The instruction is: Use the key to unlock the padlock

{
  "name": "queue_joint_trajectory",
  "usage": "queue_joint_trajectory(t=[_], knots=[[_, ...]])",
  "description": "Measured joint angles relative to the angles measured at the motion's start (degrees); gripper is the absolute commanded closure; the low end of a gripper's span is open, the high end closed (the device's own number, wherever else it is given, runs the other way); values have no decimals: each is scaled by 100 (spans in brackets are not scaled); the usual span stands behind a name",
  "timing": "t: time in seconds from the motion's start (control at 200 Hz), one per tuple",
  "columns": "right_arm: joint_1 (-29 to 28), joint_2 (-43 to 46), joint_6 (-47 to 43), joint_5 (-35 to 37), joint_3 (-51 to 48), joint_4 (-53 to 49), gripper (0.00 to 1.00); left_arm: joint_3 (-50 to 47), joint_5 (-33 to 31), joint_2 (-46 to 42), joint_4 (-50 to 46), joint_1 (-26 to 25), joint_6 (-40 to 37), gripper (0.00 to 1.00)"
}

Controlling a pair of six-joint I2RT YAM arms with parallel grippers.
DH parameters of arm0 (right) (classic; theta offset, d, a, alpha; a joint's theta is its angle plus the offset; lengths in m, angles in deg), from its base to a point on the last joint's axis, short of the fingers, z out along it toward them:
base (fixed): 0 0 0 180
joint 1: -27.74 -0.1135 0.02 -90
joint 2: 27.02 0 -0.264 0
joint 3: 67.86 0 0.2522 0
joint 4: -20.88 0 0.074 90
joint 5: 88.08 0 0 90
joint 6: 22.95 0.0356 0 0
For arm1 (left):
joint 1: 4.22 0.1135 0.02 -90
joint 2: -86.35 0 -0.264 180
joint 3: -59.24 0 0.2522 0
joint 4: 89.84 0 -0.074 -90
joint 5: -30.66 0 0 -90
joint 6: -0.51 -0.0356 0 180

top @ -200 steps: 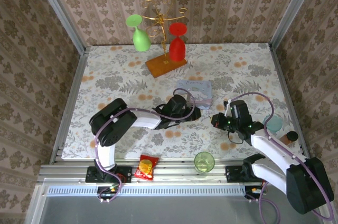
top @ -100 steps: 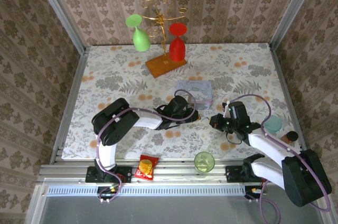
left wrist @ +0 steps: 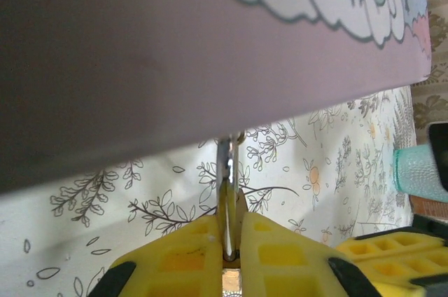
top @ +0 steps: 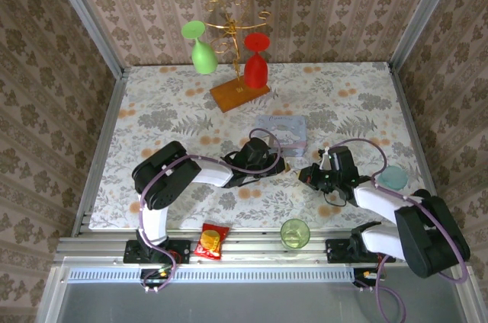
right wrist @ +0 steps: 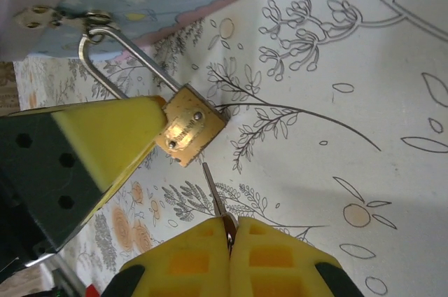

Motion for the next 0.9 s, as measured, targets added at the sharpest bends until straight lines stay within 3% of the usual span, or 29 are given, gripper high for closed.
queue_joint_trajectory(t=[0.54, 0.9], knots=[[409, -841, 358, -1248, -42, 997, 100, -483, 0, -57, 1095, 83, 909, 100], [629, -1692, 929, -1836, -205, 2487, 100, -568, -2, -55, 1333, 83, 1255, 100]])
